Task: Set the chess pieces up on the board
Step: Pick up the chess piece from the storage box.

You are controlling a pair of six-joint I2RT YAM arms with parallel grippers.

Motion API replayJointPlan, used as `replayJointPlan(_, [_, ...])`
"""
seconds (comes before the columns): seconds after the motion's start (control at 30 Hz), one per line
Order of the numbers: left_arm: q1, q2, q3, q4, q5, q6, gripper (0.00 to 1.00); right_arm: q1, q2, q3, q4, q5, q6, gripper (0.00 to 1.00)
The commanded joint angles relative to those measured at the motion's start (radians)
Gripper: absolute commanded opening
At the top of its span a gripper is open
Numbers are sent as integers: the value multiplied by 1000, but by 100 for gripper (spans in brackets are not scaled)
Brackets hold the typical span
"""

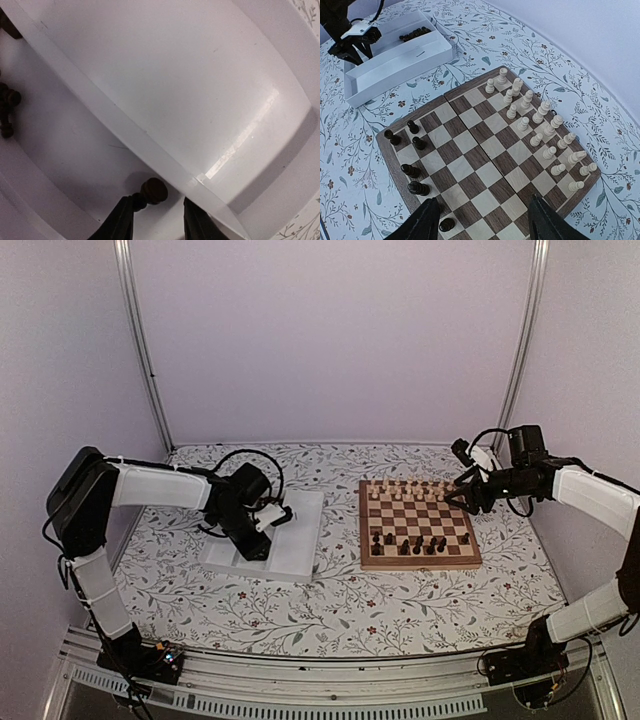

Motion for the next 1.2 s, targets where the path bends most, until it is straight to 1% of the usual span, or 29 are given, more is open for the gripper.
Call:
replayJointPlan(0.0, [10,-2,-30,-13,7,6,38,2,9,-5,-9,-25,-3,63])
replayJointPlan(0.07, [10,-3,-31,-12,4,7,48,2,12,-4,-12,-28,-4,63])
replayJointPlan(0.1, [10,-7,-29,-11,-2,5,50,3,13,-4,-11,-30,-5,63])
replayJointPlan(0.2, [14,-33,-32,1,8,9,49,2,17,-2,-14,-32,-5,63])
replayJointPlan(0.37, [37,-24,-35,-7,37,0,41,3,19,-2,-15,-32,-6,62])
replayJointPlan(0.43, [37,-19,-35,-14,33,-6,40,3,19,-2,-16,-32,-6,62])
replayJointPlan(0.5, [37,-23,-32,-24,14,-20,41,3,19,-2,-16,-32,-6,62])
replayJointPlan(0.7, [32,-81,-15,-72,-10,-48,48,3,26,1,-18,-33,-6,62])
replayJointPlan(0.83, [24,-98,-31,-83,-42,-52,50,3,31,3,-20,-33,-6,62])
replayJointPlan(0.97, [14,-73,-47,-83,-52,-38,50,5,37,6,-20,-33,-6,62])
replayJointPlan(1.03, [2,-53,-45,-77,-95,-31,51,5,38,6,-21,-33,-6,62])
replayJointPlan(1.17, [-2,-7,-20,-64,-100,-39,51,7,38,6,-23,-35,-8,62])
